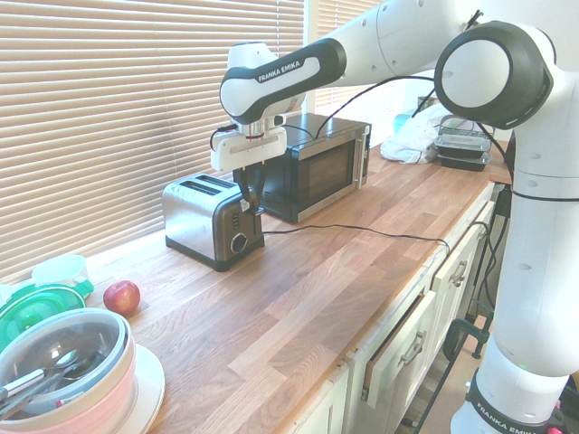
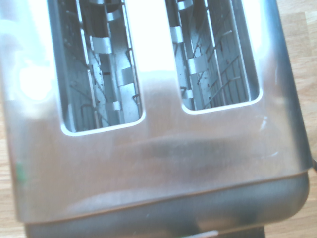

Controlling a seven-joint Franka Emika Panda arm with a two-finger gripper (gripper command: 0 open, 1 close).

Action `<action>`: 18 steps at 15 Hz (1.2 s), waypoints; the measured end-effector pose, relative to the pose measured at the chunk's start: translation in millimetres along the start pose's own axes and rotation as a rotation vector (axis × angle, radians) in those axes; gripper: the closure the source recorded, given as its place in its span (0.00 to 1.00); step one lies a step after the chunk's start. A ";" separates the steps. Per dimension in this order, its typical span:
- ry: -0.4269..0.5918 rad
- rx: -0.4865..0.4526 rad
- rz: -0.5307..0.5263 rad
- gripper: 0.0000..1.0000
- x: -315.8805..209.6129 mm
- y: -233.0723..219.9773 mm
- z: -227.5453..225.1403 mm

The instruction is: Press the toaster

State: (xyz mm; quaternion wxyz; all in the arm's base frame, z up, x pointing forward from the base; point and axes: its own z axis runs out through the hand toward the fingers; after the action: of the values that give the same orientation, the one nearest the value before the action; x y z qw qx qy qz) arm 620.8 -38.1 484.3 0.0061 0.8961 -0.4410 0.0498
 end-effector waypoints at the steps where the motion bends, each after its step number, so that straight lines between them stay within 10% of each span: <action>1: -0.001 -0.002 0.001 1.00 1.0 -0.4 1.7; 18: -0.030 -0.021 0.006 1.00 5.5 -2.8 23.3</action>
State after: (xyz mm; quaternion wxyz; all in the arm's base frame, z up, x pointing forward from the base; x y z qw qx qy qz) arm 628.2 -42.0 461.8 0.0087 0.8952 -0.4444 0.0316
